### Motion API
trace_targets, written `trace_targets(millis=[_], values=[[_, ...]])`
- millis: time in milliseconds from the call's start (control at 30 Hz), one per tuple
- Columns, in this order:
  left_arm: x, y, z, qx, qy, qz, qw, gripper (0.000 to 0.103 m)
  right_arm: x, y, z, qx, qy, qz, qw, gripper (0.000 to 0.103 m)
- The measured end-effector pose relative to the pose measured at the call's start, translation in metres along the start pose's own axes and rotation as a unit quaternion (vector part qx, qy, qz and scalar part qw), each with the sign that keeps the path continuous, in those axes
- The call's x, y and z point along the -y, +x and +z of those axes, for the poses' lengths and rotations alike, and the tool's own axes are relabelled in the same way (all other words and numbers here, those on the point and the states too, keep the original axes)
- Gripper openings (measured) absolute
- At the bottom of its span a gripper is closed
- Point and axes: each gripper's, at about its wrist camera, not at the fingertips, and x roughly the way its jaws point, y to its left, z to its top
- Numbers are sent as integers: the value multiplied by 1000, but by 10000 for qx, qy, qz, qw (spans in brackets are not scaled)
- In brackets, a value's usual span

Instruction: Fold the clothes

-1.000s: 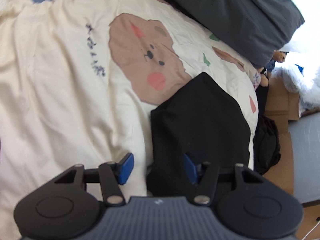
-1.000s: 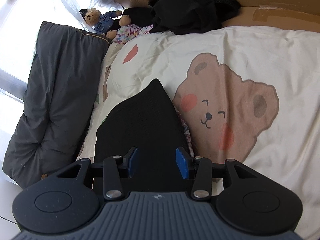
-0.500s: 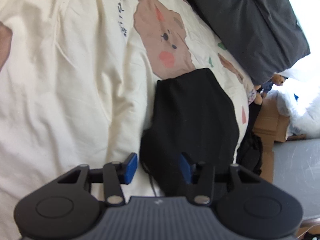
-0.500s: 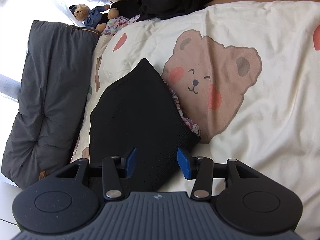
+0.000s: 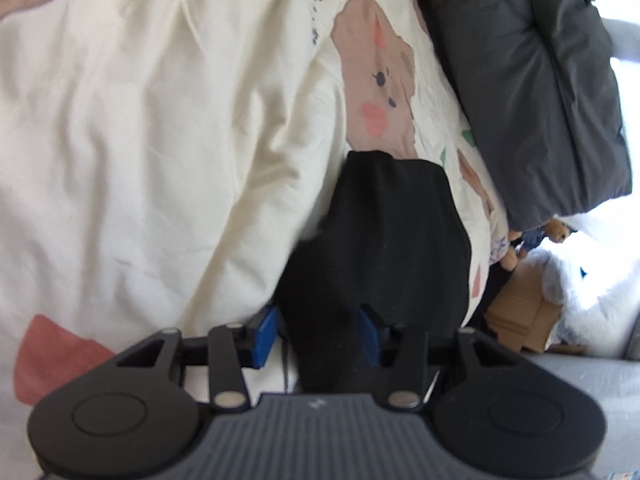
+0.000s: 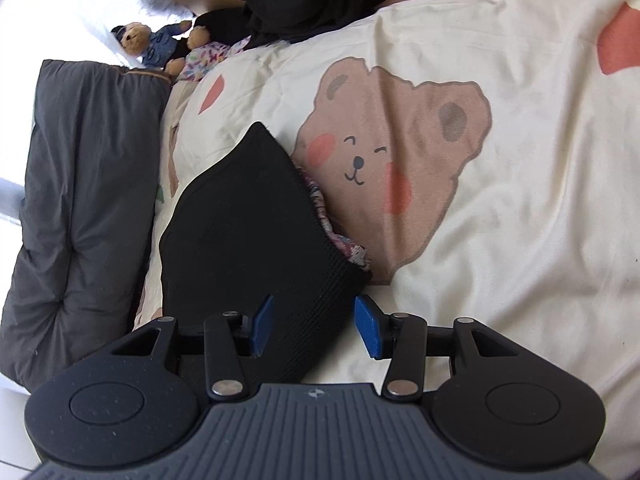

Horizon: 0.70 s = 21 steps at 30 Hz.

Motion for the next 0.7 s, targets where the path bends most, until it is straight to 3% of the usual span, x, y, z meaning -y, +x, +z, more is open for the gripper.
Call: trace_targets(millis=[200,300,467,533,600,667,700], values=[[-10,11,1,239,-221,-262,9991,54,6,11,-5,17,220,93,9997,53],[-11,17,0,275,-140,-319,9990,54,10,16,-4,92,339,41,9994,61],[-9,26,2,234,62,-438,9987,53,17,27,-4,142,554,73,9983,62],[-9,27,3,221,95,-435,9988,44,19,31,-5,185,614,118,9979,62],[-10,28,4,175,120,-408,9989,26,18,34,-5,231,638,217,9975,61],[-13,28,6,149,80,-469,9988,21,15,36,-4,244,547,371,9975,52],[-12,28,6,145,148,-443,9988,19,13,36,-3,246,451,371,9980,36]])
